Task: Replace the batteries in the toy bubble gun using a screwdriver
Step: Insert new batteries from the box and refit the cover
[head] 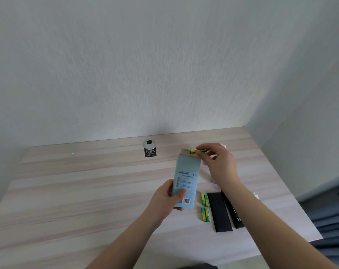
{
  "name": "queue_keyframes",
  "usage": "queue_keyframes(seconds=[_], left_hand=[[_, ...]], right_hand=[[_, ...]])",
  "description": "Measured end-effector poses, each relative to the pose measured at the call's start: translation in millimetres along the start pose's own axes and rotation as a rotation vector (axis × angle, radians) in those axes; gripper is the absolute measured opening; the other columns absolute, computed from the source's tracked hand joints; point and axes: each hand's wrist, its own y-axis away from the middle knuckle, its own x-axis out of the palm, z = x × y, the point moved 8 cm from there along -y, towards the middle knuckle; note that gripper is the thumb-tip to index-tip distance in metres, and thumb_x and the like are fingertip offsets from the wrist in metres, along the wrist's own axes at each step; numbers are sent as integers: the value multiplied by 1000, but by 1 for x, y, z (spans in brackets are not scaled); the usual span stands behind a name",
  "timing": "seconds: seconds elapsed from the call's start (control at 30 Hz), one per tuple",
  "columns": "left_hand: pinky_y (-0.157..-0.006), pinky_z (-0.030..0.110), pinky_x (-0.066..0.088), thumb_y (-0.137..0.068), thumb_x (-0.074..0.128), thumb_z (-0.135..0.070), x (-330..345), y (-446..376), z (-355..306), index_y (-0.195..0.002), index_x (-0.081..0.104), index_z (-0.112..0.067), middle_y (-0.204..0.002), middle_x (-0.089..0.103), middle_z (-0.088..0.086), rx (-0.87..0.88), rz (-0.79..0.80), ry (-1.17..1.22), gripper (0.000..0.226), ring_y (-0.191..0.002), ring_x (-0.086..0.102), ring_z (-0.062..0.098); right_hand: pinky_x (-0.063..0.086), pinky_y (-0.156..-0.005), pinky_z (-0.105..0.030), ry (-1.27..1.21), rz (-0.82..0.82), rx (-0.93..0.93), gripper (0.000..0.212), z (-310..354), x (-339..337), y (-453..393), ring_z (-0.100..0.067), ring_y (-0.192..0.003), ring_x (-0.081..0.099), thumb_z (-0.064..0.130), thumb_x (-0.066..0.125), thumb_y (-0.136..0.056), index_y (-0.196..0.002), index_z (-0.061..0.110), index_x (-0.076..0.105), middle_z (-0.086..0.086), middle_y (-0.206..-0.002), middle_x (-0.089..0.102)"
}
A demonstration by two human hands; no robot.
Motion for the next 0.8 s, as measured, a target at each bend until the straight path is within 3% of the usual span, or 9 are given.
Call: queue_keyframes(seconds=[0.13, 0.2, 0.27, 0.4, 0.47, 0.57, 0.63, 0.73, 0.8], left_hand=[[-68, 37, 60, -90, 68, -21, 0, -1, 0, -111, 60, -20, -103, 73, 1, -11, -2, 21, 23, -88, 72, 18], [-69, 37, 60, -90, 68, -22, 0, -2, -1, -113, 60, -20, -104, 72, 1, -12, 3, 24, 25, -88, 72, 18], [-69, 37, 60, -89, 68, -24, 1, -3, -1, -115, 59, -22, -105, 72, 0, -13, 14, 14, 27, -89, 72, 18], [-70, 39, 60, -89, 68, -24, 4, -3, -1, -114, 59, -23, -103, 72, 0, -21, 25, 27, 27, -89, 71, 18], [-71, 39, 60, -90, 68, -23, 5, -3, 0, -115, 59, -22, -103, 72, 1, -26, 32, 43, 27, -90, 71, 19], [-72, 41, 59, -90, 68, -19, 6, -2, -1, -116, 60, -20, -105, 72, 5, -26, 42, 93, 27, -92, 71, 24], [-71, 41, 59, -90, 67, -18, 6, -1, -1, -116, 60, -18, -105, 72, 6, -28, 39, 113, 27, -93, 70, 26], [-71, 40, 58, -91, 66, -17, 5, -1, -2, -117, 59, -17, -106, 71, 7, -23, 41, 118, 27, -93, 70, 26], [-70, 39, 58, -91, 66, -15, 5, -1, -2, -117, 59, -17, -106, 71, 7, -13, 46, 103, 27, -93, 70, 26]], right_hand=[[38, -71, -4, 172, 18, -203, 13, 12, 6, 0, 2, -83, 57, 17, 64, -90, -98, 24, 72, 15, -96, 63], [39, -79, -7, 232, 9, -265, 16, 16, 7, 1, -2, -89, 56, 14, 61, -92, -102, 19, 73, 9, -100, 66], [45, -85, -22, 272, -6, -276, 20, 18, 8, 1, -10, -95, 57, 15, 61, -92, -109, 19, 70, 6, -102, 68], [43, -89, -35, 278, -43, -229, 17, 19, 4, -1, -7, -92, 50, 24, 67, -88, -104, 20, 69, 27, -87, 55], [43, -90, -37, 272, -56, -267, 14, 21, 3, -2, -6, -95, 49, 26, 70, -86, -98, 20, 71, 23, -93, 59], [41, -96, -35, 269, -11, -259, 15, 13, 8, -7, -8, -109, 47, 31, 68, -86, -96, 22, 74, 8, -119, 64], [37, -96, -28, 250, 32, -244, 17, 8, 10, -8, -4, -113, 43, 33, 64, -89, -99, 23, 74, 10, -126, 60], [37, -86, -14, 112, 45, -116, 22, 1, 6, -7, -1, -107, 50, 36, 54, -95, -108, 28, 70, 23, -111, 60], [43, -80, -13, -3, 77, 7, 24, -7, 8, -8, -3, -98, 58, 37, 48, -98, -113, 30, 65, 25, -98, 62]])
